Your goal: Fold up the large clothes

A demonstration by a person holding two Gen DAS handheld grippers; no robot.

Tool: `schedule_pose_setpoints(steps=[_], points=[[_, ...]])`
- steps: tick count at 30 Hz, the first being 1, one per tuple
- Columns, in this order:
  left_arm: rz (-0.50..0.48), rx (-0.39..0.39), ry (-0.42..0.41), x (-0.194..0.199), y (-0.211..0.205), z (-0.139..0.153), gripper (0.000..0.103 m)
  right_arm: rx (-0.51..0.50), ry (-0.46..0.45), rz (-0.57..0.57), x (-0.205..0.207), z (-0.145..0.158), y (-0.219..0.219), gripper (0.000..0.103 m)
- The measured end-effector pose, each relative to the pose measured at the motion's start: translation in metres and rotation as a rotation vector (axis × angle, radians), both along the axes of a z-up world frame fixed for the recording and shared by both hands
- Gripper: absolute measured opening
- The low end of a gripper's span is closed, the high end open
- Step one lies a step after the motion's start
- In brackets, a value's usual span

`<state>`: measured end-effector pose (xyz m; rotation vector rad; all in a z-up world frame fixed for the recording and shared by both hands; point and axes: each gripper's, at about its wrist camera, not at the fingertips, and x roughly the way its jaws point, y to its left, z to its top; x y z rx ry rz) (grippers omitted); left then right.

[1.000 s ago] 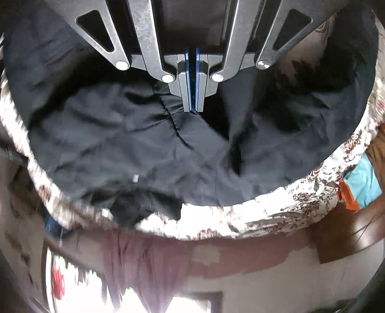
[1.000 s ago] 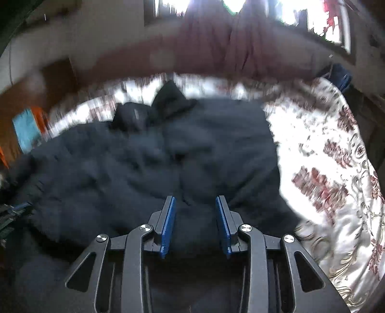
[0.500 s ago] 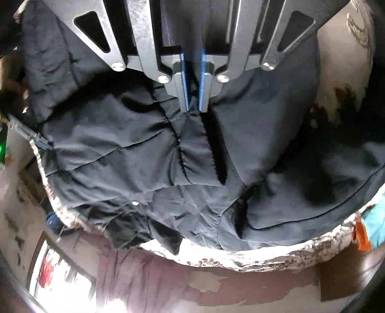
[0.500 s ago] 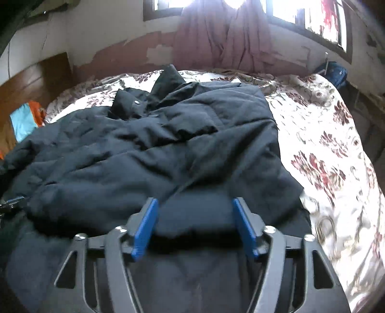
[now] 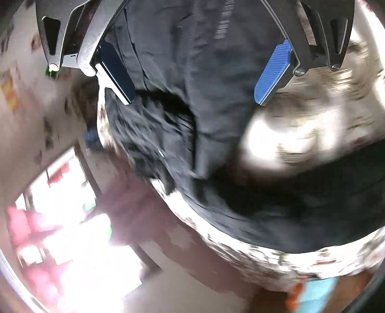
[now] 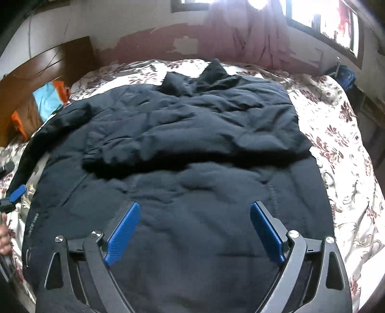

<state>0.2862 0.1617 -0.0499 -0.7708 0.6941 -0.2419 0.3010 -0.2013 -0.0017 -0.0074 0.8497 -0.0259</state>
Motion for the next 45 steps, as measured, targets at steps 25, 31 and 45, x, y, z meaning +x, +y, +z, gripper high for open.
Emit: schedule_pose_setpoints(steps=[25, 31, 45], points=[[0.415, -0.554, -0.028, 0.021, 0.125, -0.077, 0.102, -0.176, -0.026, 0.017, 0.162, -0.049, 0.183, 0.09], [0.302, -0.546, -0.01, 0.034, 0.092, -0.076, 0.103, -0.11, -0.035, -0.006, 0.163, -0.059, 0.171, 0.101], [0.471, -0.644, -0.111, 0.046, 0.138, -0.092, 0.056, 0.011, -0.035, -0.009, 0.134, -0.039, 0.148, 0.101]])
